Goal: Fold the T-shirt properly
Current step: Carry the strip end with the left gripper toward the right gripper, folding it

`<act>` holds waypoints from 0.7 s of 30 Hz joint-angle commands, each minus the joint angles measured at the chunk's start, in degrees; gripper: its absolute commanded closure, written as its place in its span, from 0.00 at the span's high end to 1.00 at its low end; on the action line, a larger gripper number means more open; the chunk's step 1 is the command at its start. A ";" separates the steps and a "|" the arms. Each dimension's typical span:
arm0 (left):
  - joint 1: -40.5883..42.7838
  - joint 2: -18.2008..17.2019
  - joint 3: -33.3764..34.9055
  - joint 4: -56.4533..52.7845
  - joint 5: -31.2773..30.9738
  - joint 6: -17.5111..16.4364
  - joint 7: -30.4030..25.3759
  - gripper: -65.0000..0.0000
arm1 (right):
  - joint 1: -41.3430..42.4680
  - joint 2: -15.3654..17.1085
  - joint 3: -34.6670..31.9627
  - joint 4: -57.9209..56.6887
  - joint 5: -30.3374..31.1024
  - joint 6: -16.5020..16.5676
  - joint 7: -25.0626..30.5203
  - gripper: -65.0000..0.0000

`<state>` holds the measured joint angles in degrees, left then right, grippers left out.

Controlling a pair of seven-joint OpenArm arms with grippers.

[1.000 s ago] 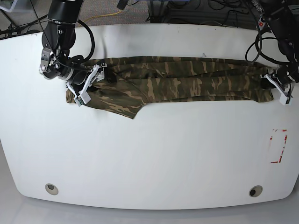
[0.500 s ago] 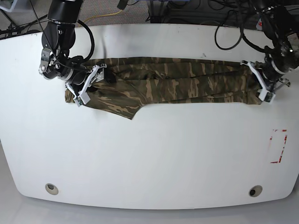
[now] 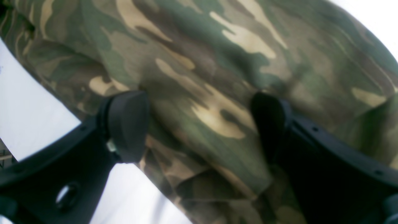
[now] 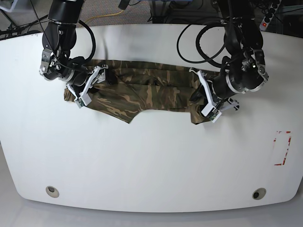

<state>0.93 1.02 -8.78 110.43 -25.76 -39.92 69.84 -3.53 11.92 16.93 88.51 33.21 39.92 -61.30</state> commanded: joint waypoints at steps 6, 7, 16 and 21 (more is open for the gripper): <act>-1.76 0.79 3.19 -4.01 -0.75 -0.08 -0.96 0.01 | 0.67 1.04 0.26 0.94 0.68 0.08 0.42 0.74; -1.76 0.79 3.19 -4.37 -0.75 -0.08 -0.96 0.01 | 0.67 1.04 0.26 0.94 0.68 0.08 0.42 0.74; -1.85 1.05 5.83 -6.21 -1.10 3.13 -1.14 0.46 | 0.67 1.13 0.26 0.94 0.68 0.08 0.42 0.74; -2.82 5.71 12.86 -2.96 -1.19 12.62 -1.14 0.66 | 0.67 1.13 0.26 0.94 0.68 0.08 0.42 0.74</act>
<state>-0.64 4.97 2.31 104.62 -25.39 -28.64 70.37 -3.53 12.32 16.93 88.51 33.19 39.92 -61.32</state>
